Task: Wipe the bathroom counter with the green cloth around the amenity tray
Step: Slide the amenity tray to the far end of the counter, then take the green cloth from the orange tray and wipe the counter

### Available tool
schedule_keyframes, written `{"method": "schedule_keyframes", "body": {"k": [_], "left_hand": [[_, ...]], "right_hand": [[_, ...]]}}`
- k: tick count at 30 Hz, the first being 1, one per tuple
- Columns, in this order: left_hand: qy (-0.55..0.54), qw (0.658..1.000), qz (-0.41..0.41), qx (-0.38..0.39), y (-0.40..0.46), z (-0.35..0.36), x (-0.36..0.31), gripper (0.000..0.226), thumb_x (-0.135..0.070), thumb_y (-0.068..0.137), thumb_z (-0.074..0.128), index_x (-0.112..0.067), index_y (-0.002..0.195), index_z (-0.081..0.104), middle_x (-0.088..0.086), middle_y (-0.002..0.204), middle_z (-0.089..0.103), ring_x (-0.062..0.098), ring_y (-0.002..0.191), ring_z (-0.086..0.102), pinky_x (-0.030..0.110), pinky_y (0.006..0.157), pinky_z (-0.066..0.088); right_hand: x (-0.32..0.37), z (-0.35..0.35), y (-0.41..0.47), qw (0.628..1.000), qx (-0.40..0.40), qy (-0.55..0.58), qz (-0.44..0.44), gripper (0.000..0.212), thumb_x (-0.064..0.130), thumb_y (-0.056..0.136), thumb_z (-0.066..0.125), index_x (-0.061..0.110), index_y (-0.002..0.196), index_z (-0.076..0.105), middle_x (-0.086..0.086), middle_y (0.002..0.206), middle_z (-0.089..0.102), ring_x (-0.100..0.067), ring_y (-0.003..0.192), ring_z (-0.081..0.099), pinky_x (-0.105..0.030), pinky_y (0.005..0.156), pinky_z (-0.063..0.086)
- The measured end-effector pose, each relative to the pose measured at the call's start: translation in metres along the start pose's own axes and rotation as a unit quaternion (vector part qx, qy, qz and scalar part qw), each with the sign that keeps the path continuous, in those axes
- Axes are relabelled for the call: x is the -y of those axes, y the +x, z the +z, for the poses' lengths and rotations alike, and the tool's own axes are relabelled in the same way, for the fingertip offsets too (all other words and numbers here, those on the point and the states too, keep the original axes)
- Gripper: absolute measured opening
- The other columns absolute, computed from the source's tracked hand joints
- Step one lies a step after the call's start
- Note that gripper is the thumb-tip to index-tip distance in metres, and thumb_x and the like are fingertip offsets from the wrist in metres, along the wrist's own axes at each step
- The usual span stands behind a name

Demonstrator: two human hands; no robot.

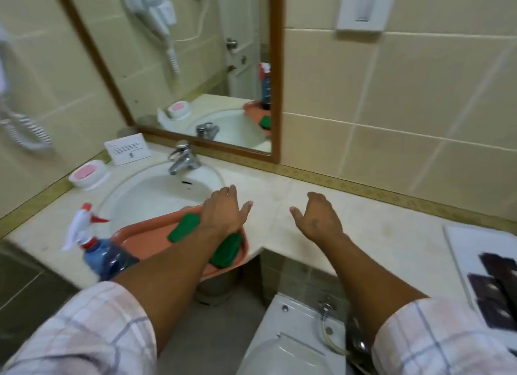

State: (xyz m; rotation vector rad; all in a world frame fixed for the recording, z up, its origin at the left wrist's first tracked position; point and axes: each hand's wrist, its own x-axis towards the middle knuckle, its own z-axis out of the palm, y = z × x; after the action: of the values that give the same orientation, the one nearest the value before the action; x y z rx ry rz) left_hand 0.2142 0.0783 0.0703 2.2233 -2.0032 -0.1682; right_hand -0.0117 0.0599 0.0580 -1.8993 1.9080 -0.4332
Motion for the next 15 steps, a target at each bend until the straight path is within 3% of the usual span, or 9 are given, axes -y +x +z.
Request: {"method": "schedule_keyframes", "body": {"k": [4, 7, 11, 15], "left_hand": [[-0.069, 0.992, -0.102, 0.002, -0.039, 0.004, 0.080, 0.056, -0.047, 0.092, 0.049, -0.008, 0.132, 0.049, 0.016, 0.129, 0.058, 0.034, 0.117, 0.056, 0.044, 0.100, 0.046], [-0.143, 0.973, -0.183, 0.011, -0.056, 0.017, 0.119, 0.050, -0.036, 0.090, 0.059, -0.005, 0.129, 0.055, 0.016, 0.126, 0.063, 0.033, 0.116, 0.059, 0.037, 0.098, 0.047], [-0.259, 0.887, -0.381, 0.036, -0.056, 0.035, 0.136, 0.048, -0.038, 0.082, 0.070, -0.007, 0.118, 0.061, 0.015, 0.119, 0.067, 0.033, 0.109, 0.063, 0.031, 0.080, 0.047], [-0.325, 0.827, -0.455, 0.056, -0.043, 0.050, 0.139, 0.054, -0.035, 0.079, 0.074, -0.009, 0.124, 0.059, 0.012, 0.122, 0.066, 0.030, 0.110, 0.064, 0.030, 0.089, 0.053]], "right_hand": [[0.071, 0.063, -0.011, 0.995, 0.074, -0.004, -0.063, 0.058, 0.049, 0.090, 0.057, 0.012, 0.135, 0.047, -0.013, 0.135, 0.054, -0.031, 0.121, 0.053, -0.043, 0.096, 0.047], [0.109, 0.104, -0.022, 0.987, 0.131, -0.015, -0.088, 0.041, 0.044, 0.087, 0.061, 0.017, 0.118, 0.055, -0.008, 0.117, 0.062, -0.027, 0.101, 0.061, -0.041, 0.085, 0.054], [0.128, 0.137, -0.027, 0.974, 0.175, -0.059, -0.132, 0.030, 0.037, 0.088, 0.061, 0.017, 0.108, 0.055, -0.008, 0.105, 0.064, -0.022, 0.080, 0.054, -0.034, 0.071, 0.049], [0.133, 0.152, -0.025, 0.969, 0.185, -0.086, -0.139, 0.036, 0.034, 0.090, 0.059, 0.015, 0.120, 0.053, -0.010, 0.118, 0.057, -0.026, 0.097, 0.058, -0.038, 0.080, 0.049]]}}
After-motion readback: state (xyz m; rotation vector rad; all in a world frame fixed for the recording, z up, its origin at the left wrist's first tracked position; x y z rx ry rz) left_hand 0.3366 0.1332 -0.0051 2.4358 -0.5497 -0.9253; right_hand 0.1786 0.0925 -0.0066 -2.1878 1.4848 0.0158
